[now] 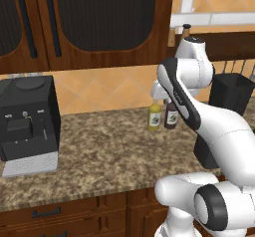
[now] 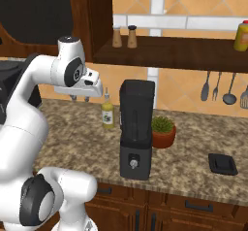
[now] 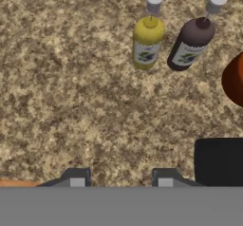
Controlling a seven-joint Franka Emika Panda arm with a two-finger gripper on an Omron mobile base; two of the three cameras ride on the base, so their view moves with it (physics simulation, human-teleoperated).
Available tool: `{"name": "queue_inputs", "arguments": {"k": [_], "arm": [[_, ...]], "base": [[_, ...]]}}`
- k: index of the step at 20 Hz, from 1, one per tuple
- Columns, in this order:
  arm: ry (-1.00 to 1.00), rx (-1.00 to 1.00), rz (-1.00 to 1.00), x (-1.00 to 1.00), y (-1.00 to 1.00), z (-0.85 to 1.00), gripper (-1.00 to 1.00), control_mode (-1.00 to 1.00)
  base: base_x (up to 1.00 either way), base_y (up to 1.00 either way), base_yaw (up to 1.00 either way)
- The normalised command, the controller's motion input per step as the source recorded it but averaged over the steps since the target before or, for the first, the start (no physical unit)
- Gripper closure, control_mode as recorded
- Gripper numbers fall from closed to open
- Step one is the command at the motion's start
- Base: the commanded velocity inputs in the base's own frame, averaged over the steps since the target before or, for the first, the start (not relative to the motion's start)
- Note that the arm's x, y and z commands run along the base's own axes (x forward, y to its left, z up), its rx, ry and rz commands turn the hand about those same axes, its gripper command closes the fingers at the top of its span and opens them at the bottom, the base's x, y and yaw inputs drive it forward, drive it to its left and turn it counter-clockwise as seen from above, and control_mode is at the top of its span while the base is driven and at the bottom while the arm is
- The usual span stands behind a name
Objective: Close the lid blender by securely placing the lid on top.
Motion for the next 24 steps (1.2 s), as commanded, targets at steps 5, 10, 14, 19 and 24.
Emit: {"name": "queue_inputs", "arguments": {"k": [5,10,14,19,24], "arm": [[0.00,0.00,0.00,-0.16,0.00,0.00,-1.00,-1.00],[0.00,0.00,0.00,-0.26,0.00,0.00,-1.00,-1.00],[0.00,0.00,0.01,-0.42,0.00,-0.01,-1.00,1.00],[0.00,0.00,0.00,0.00,0.00,0.00,-1.00,1.00],[0.00,0.00,0.00,0.00,0.00,0.00,-1.00,1.00]], "base": [[0.00,0.00,0.00],[0.00,0.00,0.00],[-0.50,0.00,0.01],[-1.00,-0.17,0.00],[-0.40,-0.83,-0.08]]}}
